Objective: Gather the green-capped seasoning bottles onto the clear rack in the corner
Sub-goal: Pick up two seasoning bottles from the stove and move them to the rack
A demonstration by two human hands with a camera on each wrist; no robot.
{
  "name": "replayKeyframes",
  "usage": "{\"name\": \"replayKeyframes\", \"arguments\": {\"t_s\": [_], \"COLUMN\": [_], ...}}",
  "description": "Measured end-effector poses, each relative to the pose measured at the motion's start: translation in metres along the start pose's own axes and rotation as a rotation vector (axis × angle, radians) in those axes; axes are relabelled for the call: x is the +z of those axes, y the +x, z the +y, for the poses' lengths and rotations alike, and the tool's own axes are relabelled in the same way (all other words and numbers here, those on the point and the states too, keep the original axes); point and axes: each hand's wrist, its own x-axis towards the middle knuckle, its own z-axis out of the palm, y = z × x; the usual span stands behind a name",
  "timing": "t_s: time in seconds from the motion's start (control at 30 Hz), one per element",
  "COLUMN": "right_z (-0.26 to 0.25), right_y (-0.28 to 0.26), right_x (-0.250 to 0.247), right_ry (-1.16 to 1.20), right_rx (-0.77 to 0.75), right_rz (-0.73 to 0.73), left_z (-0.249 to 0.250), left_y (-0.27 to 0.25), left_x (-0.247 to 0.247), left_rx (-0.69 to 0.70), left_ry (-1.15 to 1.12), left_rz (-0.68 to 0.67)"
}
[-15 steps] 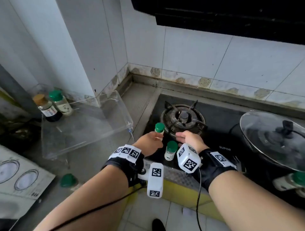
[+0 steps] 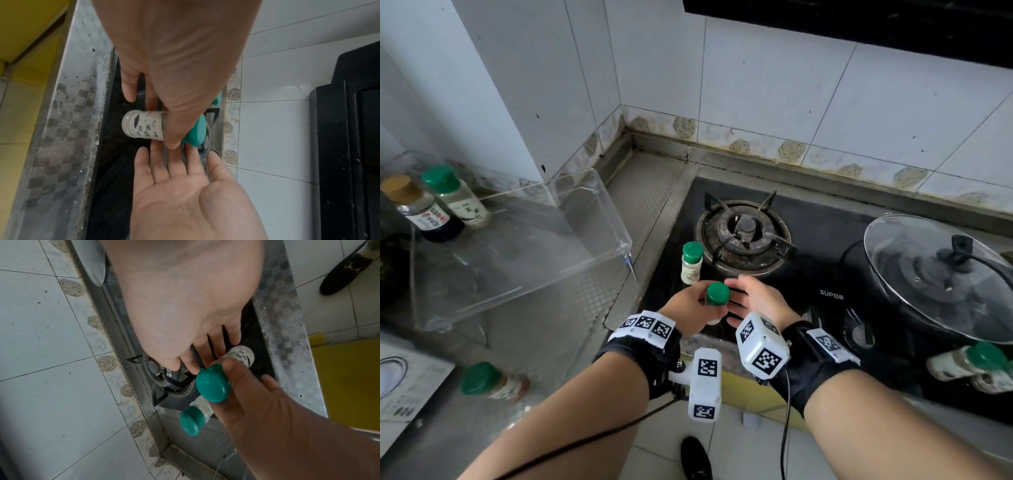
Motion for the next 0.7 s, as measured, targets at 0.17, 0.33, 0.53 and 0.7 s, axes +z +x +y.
{"name": "replayKeyframes", "arguments": {"t_s": [0.17, 0.33, 0.53, 0.7], "right_z": [-0.008, -0.024, -0.036, -0.038], "right_y": [-0.001, 0.002, 0.015, 0.019], "right_x": [0.008, 0.032, 0.057, 0.070], "right_ry": [-0.060, -0.156, -0.478, -0.548], "right_rx": [0.023, -0.034, -0.242, -0.349], "right_rz": [-0.055, -0.078, -0.069, -0.031], "left_z": [0.000, 0.001, 0.000, -0.010], "left_y": [-0.006, -0.013, -0.023, -0.025], "left_x": [-0.009, -0.028, -0.054, -0.066], "left_rx": [-0.030, -0.059, -0.110, -0.135], "left_ry": [-0.071, -0.224, -0.486, -0.542], "left_rz": [0.063, 0.194, 0.286, 0.351]}}
